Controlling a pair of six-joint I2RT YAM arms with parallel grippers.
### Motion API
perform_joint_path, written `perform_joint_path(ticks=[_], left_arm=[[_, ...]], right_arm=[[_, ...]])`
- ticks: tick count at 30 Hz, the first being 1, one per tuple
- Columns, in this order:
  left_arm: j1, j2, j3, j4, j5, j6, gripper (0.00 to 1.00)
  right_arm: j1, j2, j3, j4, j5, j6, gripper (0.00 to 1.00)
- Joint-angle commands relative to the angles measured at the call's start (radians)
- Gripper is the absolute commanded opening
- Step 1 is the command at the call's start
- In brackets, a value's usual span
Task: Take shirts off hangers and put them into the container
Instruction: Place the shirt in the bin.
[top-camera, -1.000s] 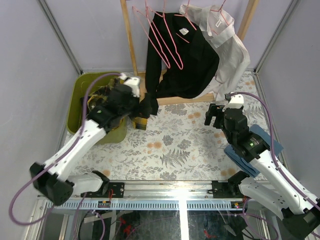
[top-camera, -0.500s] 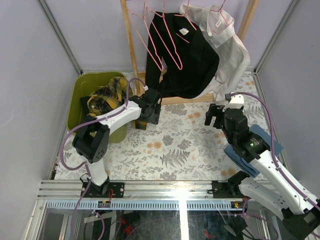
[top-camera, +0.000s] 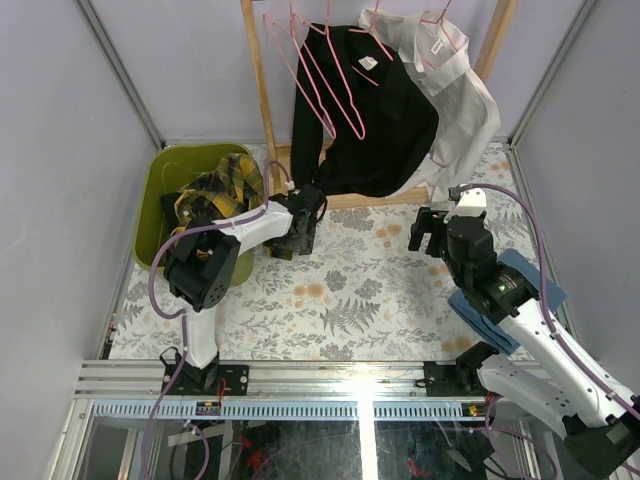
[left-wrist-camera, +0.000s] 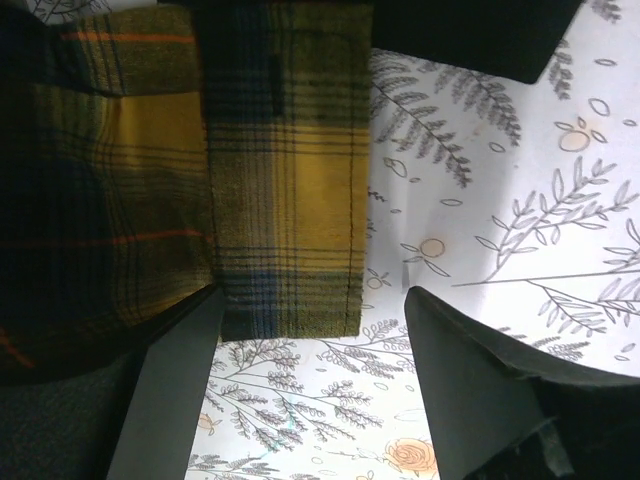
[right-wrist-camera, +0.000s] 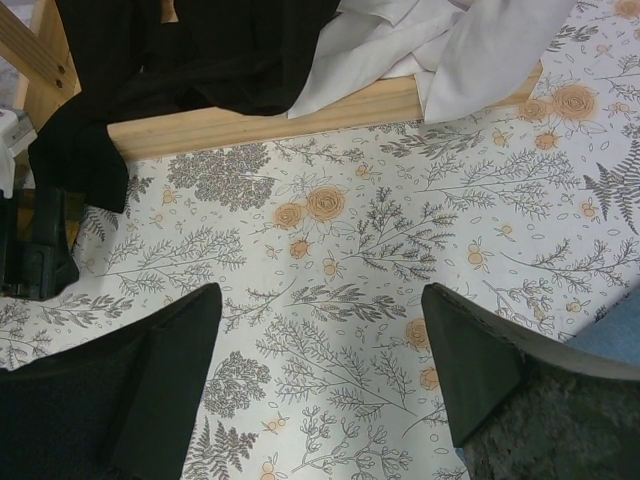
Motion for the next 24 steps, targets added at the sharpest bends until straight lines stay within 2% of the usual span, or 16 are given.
perform_joint_path(ticks=[1, 5, 10, 11, 15, 18, 24], left_arm=[[0.033, 0.005, -0.015, 0.037, 0.029, -0.019, 0.74], [0.04, 0.037, -0.053, 0.039, 0.104, -0.005, 0.81], [0.041, 0.076, -0.158, 0.085, 0.178, -0.011, 0.76], [0.043, 0.081, -0.178, 0.094, 0.183, -0.015, 0.73], [0.043, 0.092, -0.194, 0.096, 0.182, 0.001, 0.44], [0.043, 0.083, -0.193, 0.094, 0.167, 0.007, 0.28], [0.043, 0.031, -0.191, 0.093, 0.143, 0.028, 0.07]], right_arm=[[0.003, 0.008, 0.026, 0.007, 0.019, 0.007, 0.89], [0.003, 0.006, 0.02, 0.008, 0.012, 0.014, 0.89], [0.003, 0.01, 0.02, 0.008, 0.011, 0.012, 0.89], [0.003, 0.01, 0.02, 0.006, 0.01, 0.011, 0.88], [0.003, 0.009, 0.015, 0.006, 0.01, 0.014, 0.89], [0.003, 0.008, 0.01, 0.005, 0.007, 0.018, 0.89], [0.003, 0.007, 0.009, 0.004, 0.009, 0.021, 0.89]])
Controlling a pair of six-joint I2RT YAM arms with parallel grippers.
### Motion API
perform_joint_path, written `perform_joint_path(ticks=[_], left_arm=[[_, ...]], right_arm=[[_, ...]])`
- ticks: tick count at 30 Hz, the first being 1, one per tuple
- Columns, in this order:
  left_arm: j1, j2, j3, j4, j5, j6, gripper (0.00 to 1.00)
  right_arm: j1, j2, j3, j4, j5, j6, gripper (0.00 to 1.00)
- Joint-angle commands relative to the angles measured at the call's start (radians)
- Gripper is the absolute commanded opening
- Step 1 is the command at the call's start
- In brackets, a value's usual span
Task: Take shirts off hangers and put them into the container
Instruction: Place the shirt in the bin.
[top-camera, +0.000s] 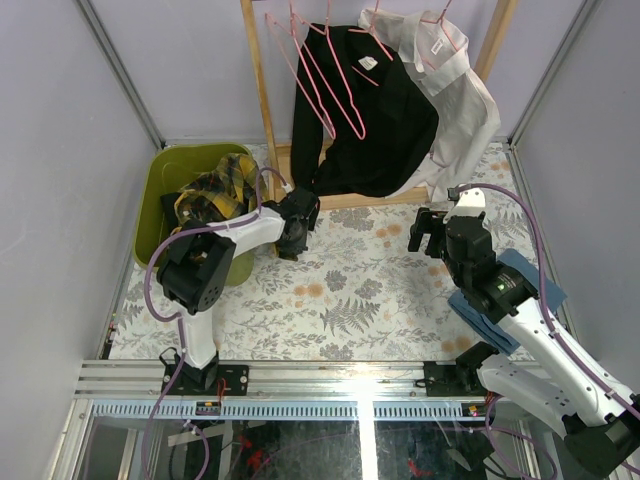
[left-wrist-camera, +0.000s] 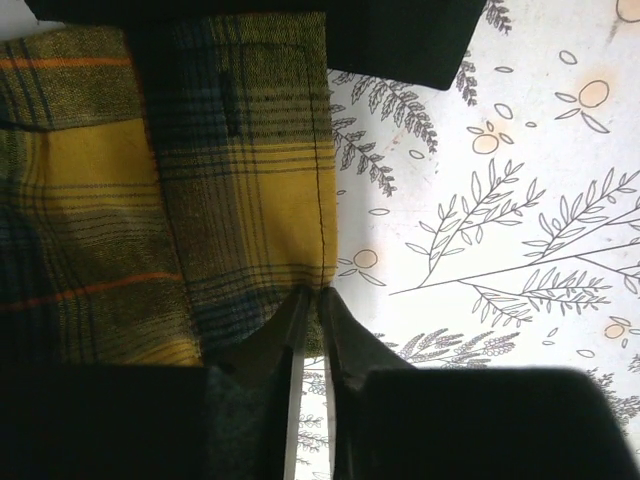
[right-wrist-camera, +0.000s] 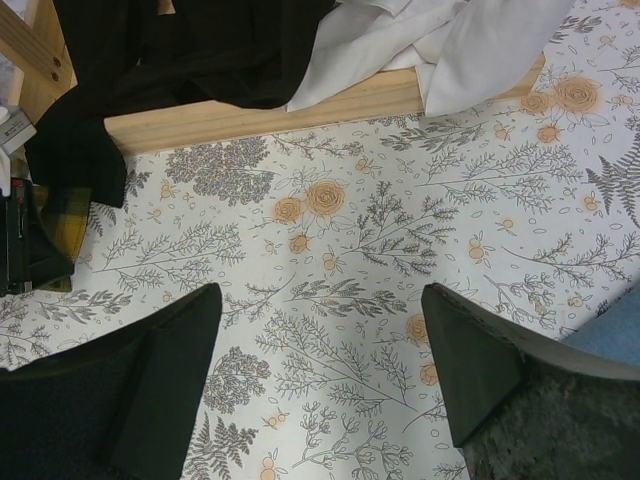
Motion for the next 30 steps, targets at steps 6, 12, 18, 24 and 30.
perform_joint_path(ticks=[6, 12, 18, 24, 30], left_arm=[[0.006, -0.027, -0.069, -0.081, -0.01, 0.049, 0.0], [-0.01, -0.132, -0.026, -0.111, -0.006, 0.078, 0.0], [-0.017, -0.171, -0.002, -0.149, 0.051, 0.124, 0.0], [-0.017, -0.122, 0.01, -0.165, -0.009, 0.106, 0.33], [-0.017, -0.037, 0.095, -0.159, -0.042, 0.079, 0.57]], right_arm=[[0.004, -0.002, 0.011, 0.006, 0.019, 0.012, 0.88], [0.003, -0.002, 0.005, 0.009, 0.024, 0.013, 0.89], [0.003, 0.004, 0.005, 0.015, 0.025, 0.01, 0.88], [0.003, 0.008, 0.004, 0.016, 0.021, 0.008, 0.89], [0.003, -0.006, 0.007, 0.008, 0.033, -0.005, 0.89]])
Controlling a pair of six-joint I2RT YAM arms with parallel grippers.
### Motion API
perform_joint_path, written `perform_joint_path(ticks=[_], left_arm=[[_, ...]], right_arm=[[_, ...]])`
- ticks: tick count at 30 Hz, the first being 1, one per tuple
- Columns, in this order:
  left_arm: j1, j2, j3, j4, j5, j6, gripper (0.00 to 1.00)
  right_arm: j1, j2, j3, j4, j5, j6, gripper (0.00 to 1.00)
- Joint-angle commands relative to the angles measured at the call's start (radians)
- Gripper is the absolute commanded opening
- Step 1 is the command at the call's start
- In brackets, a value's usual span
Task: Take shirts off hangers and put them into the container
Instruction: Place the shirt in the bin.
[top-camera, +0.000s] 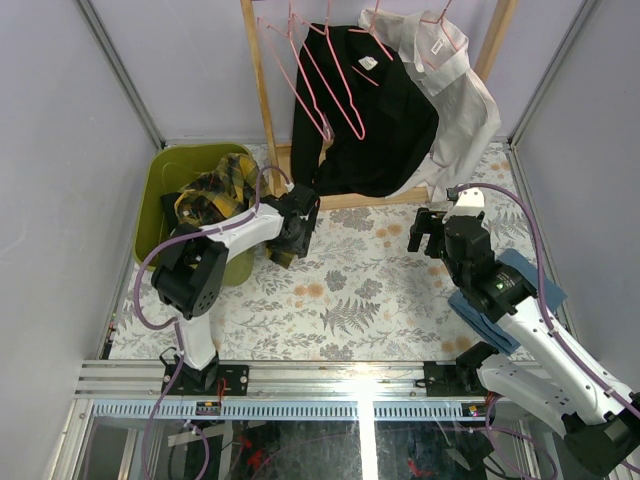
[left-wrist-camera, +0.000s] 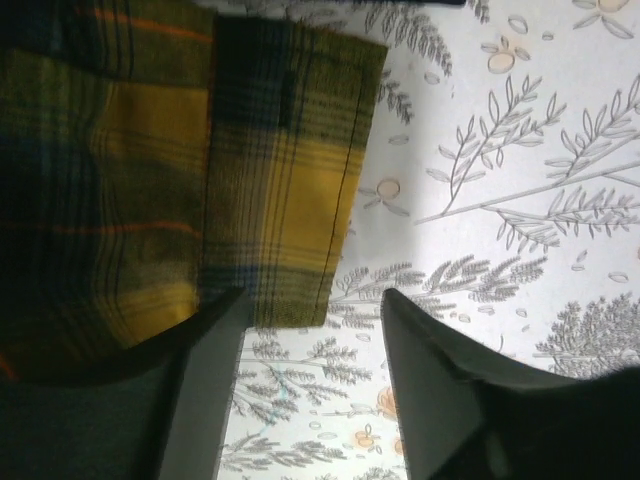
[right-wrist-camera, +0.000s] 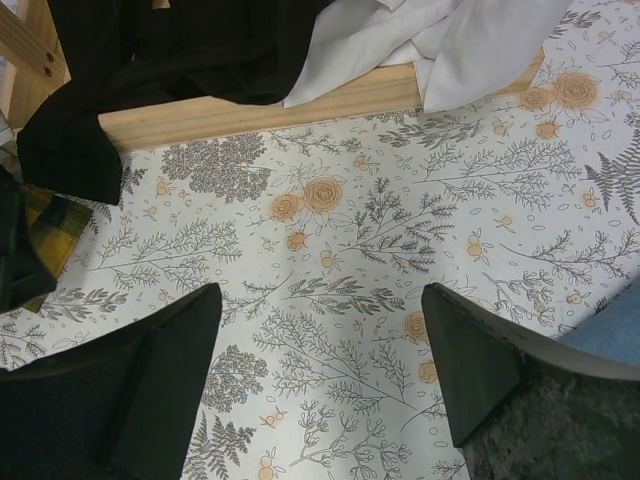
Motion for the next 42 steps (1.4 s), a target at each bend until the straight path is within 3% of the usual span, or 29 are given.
perform_joint_path(ticks=[1, 5, 15, 19, 26, 29, 35, 42], left_arm=[[-0.002, 0.05, 0.076, 0.005, -0.044, -0.018, 0.65], [0.013, 0.086, 0.118, 0.003, -0.091, -0.026, 0.77], [0.057, 0.199, 0.107, 0.011, -0.03, -0.069, 0.77], [0.058, 0.214, 0.048, 0.056, 0.077, -0.064, 0.62], [0.061, 0.198, -0.009, 0.089, 0.116, -0.062, 0.17], [0.062, 0.135, -0.016, 0.11, 0.144, -0.038, 0.02], [0.061, -0.105, 0.104, 0.031, 0.105, 0.002, 0.0], [0.128, -0.325, 0.297, -0.05, -0.247, 0.067, 0.0]], right_arm=[[0.003, -0.016, 0.009, 0.01, 0.032, -0.008, 0.89], [0.003, -0.022, 0.012, 0.005, 0.035, -0.016, 0.89], [0.004, -0.027, 0.002, 0.001, 0.031, -0.001, 0.89], [0.003, -0.027, 0.003, -0.003, 0.032, -0.003, 0.89], [0.003, -0.02, 0.01, -0.001, 0.027, -0.003, 0.89], [0.003, -0.023, 0.011, -0.001, 0.025, -0.002, 0.89], [0.003, -0.027, 0.014, -0.004, 0.029, -0.004, 0.89], [0.003, -0.018, 0.014, 0.003, 0.026, -0.007, 0.89]])
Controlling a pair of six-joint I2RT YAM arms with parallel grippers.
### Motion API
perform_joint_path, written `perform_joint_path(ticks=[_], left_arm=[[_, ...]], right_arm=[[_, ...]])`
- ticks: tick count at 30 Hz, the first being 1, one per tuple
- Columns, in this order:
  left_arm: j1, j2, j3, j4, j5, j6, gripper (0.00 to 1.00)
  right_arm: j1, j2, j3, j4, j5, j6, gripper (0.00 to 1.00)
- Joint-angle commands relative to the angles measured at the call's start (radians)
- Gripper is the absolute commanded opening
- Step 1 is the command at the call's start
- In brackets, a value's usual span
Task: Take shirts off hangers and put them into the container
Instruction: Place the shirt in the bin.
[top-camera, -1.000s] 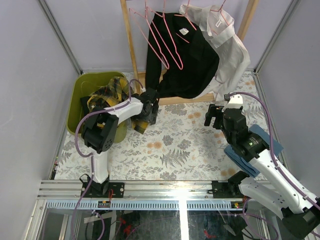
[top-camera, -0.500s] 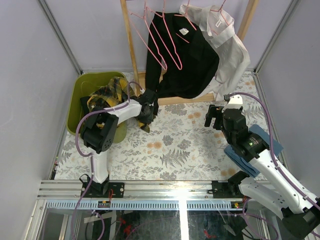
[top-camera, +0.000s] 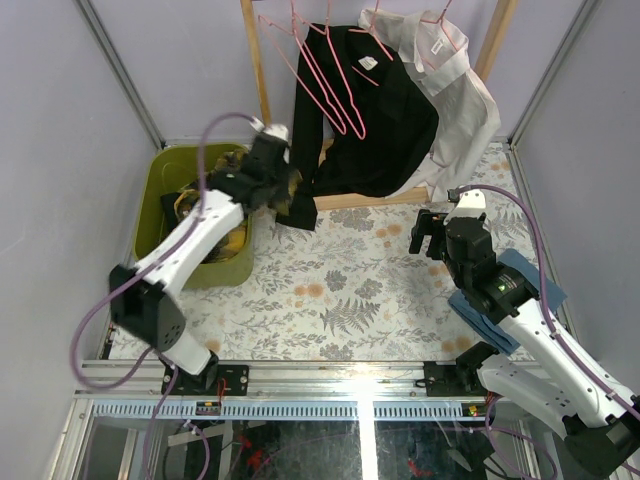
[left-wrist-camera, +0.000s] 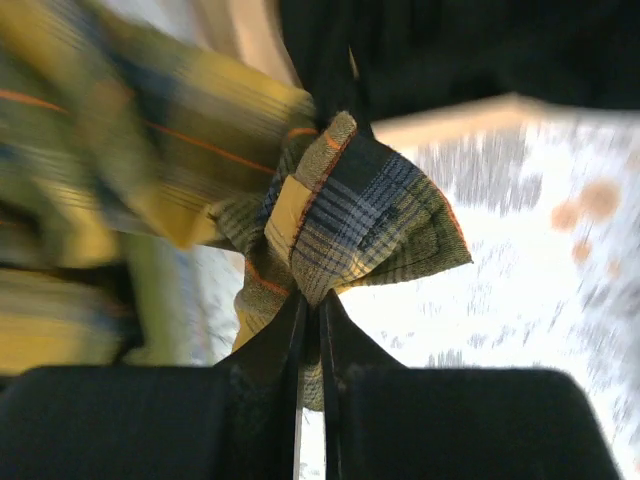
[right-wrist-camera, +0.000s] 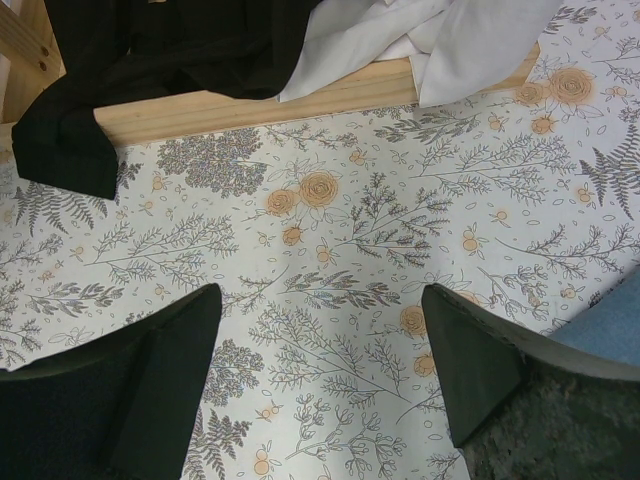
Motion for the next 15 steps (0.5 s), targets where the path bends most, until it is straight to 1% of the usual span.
perform_joint_path(ticks=[1, 4, 7, 9, 11, 13, 15], left_arm=[[0.104, -0.135, 0.102, -0.05, -0.268, 0.052, 0.0], [0.281, -0.176, 0.082, -0.048, -0.302, 0.052, 0.0], [0.377, -0.179, 0.024, -0.041, -0.378, 0.074, 0.0], [0.415, -0.145, -0.007, -0.035, -0.366, 0.087, 0.0], [0.433, -0.078, -0.01, -0.045, -0.316, 0.084, 0.01], [0.44, 0.026, 0.012, -0.07, -0.254, 0.073, 0.02], [0.444, 0.107, 0.043, -0.085, -0.221, 0.056, 0.02]], right_arm=[[0.003, -0.003, 0.014, 0.025, 0.024, -0.003, 0.89], [0.003, -0.001, 0.012, 0.025, 0.023, -0.004, 0.89], [0.003, -0.007, 0.007, 0.022, 0.029, -0.004, 0.89], [0.003, -0.01, 0.002, 0.032, 0.029, -0.002, 0.89], [0.003, -0.006, 0.0, 0.04, 0.02, 0.004, 0.89], [0.003, 0.004, 0.004, 0.042, 0.002, 0.015, 0.89], [0.003, 0.013, 0.015, 0.031, -0.008, 0.024, 0.89]])
